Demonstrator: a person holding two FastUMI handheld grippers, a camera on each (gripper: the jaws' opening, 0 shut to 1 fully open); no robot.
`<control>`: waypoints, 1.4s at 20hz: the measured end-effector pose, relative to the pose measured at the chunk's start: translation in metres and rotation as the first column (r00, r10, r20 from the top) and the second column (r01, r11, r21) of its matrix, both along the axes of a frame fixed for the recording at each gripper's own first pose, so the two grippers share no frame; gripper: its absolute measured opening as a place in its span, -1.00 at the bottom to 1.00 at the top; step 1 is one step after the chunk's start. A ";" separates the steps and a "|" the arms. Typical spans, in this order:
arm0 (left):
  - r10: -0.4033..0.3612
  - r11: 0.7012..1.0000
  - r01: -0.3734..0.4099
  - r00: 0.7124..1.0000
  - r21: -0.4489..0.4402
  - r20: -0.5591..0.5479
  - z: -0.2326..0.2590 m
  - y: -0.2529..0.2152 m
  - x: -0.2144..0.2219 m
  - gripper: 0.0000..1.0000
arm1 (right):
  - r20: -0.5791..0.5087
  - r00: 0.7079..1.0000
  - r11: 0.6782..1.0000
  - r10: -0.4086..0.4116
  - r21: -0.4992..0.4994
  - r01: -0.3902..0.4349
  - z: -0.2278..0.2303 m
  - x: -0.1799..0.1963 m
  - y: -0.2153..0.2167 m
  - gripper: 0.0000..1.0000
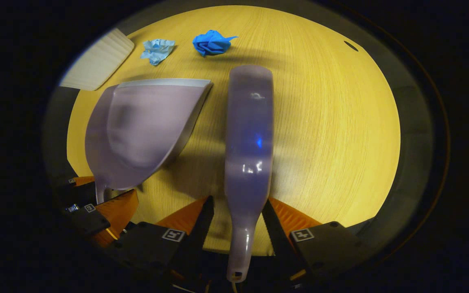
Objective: Pick up the small broom and dustpan from the desktop, sweep the trash into the dustpan with the broom, and then empty the trash into the garbage bin.
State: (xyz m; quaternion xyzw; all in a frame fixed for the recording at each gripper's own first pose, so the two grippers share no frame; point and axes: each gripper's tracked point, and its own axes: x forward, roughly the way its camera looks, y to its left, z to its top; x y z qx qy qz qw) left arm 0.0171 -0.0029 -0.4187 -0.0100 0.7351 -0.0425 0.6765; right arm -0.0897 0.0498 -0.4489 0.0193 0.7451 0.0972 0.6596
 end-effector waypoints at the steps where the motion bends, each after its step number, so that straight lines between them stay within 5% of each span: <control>1: -0.005 1.000 0.005 1.000 0.013 -0.005 -0.002 0.001 0.003 0.10 | 0.000 1.000 1.000 0.002 -0.010 -0.002 -0.002 0.001 -0.003 0.02; 2: -0.020 1.000 0.020 1.000 0.024 0.000 -0.003 0.005 0.007 0.05 | -0.002 1.000 1.000 0.006 -0.006 -0.006 -0.004 0.003 -0.003 -0.19; 3: -0.023 0.999 0.023 1.000 0.038 -0.008 -0.006 0.007 0.008 -0.03 | -0.012 1.000 1.000 0.003 0.011 -0.003 -0.004 0.004 0.000 -0.17; 4: -0.025 0.999 0.026 0.999 0.041 -0.020 -0.004 0.007 0.010 -0.36 | -0.022 1.000 1.000 -0.008 0.021 0.009 -0.004 0.004 0.002 -0.37; 5: -0.039 0.998 0.040 0.999 0.047 -0.026 -0.008 0.007 0.009 -0.38 | -0.026 0.999 0.999 -0.020 0.029 0.021 -0.005 0.006 0.003 -0.18; 8: -0.100 0.991 0.103 0.994 0.082 -0.036 -0.007 0.010 0.012 -0.40 | -0.031 0.999 0.998 -0.027 0.049 0.028 -0.005 0.010 0.009 -0.39; 10: -0.111 0.990 0.114 0.993 0.084 -0.035 -0.007 0.010 0.015 -0.41 | -0.042 0.998 0.997 -0.038 0.062 0.041 -0.005 0.011 0.009 -0.39; 11: -0.117 0.989 0.120 0.992 0.085 -0.036 -0.007 0.010 0.016 -0.39 | -0.054 0.997 0.997 -0.047 0.062 0.050 -0.005 0.011 0.007 -0.22; 18: -0.132 0.990 0.133 0.991 0.043 -0.029 -0.005 0.011 0.016 -0.49 | -0.082 0.996 0.997 -0.019 0.068 0.025 -0.003 0.005 0.004 -0.66; 22: -0.162 0.987 0.162 0.987 0.020 -0.010 0.002 0.017 0.017 -0.48 | -0.056 0.998 0.994 -0.012 0.107 0.018 0.008 0.016 0.002 -0.66; 25: -0.206 0.979 0.206 0.978 0.012 0.017 0.012 0.025 0.020 -0.52 | -0.011 1.000 0.989 0.023 0.149 -0.021 0.027 0.041 -0.001 -0.67; 28: -0.267 0.961 0.264 0.963 0.077 0.029 0.016 0.051 0.024 -0.53 | 0.105 0.990 0.990 0.091 0.102 -0.102 0.031 0.111 -0.017 -0.67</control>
